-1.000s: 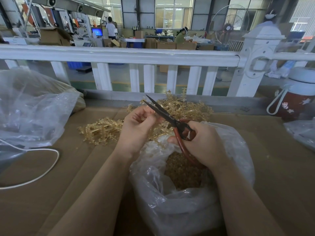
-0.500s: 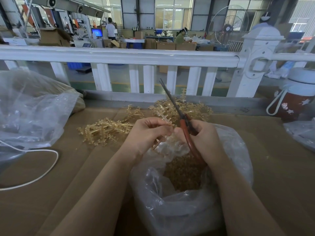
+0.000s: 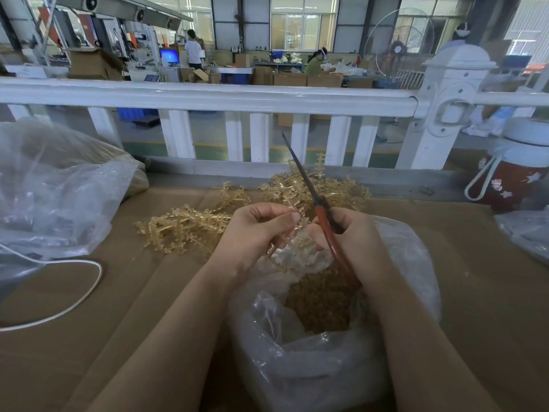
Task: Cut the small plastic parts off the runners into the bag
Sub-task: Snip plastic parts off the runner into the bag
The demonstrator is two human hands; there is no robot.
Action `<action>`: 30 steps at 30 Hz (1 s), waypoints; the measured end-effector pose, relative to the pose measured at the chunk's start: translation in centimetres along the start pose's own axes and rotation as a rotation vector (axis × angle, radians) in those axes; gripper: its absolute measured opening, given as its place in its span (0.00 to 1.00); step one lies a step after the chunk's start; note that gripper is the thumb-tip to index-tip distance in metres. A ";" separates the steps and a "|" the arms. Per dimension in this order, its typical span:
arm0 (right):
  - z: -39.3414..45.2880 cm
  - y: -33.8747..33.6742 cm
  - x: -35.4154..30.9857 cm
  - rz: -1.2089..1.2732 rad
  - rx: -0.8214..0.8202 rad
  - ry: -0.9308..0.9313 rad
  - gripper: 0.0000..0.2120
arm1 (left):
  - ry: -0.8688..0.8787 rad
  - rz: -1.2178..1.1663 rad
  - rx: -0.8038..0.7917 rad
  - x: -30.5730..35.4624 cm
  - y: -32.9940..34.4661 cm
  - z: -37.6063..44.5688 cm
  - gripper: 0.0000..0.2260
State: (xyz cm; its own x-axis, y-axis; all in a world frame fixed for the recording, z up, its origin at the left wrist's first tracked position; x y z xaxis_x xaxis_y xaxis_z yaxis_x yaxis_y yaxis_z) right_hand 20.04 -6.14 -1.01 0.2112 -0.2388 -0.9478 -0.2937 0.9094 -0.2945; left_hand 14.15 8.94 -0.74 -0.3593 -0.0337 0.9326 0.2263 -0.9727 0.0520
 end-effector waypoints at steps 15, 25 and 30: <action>-0.6 -0.6 -0.2 -0.356 0.114 -0.136 0.26 | 0.150 -0.074 0.066 0.8 -0.9 0.1 0.06; -0.6 -0.2 0.0 -0.500 0.079 -0.162 0.33 | 0.188 -0.044 0.103 0.8 -1.5 0.2 0.06; -0.7 -0.4 -0.4 -0.586 0.146 -0.199 0.31 | 0.194 -0.043 0.093 1.0 -1.4 0.2 0.07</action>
State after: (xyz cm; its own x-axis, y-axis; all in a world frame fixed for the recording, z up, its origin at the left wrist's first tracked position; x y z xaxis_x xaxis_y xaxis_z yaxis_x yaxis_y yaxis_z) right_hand 19.38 -6.67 -0.57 0.4713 -0.6562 -0.5892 0.0506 0.6871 -0.7248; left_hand 13.65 10.34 0.16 -0.5363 -0.0451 0.8428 0.2866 -0.9490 0.1315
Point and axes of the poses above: each hand's wrist, its own z-axis towards the middle knuckle, its own y-axis out of the palm, x = y × z, the point moved 8 cm from there along z, towards the middle knuckle, and after that the axes turned 10 degrees about y, right-handed, at the moved point
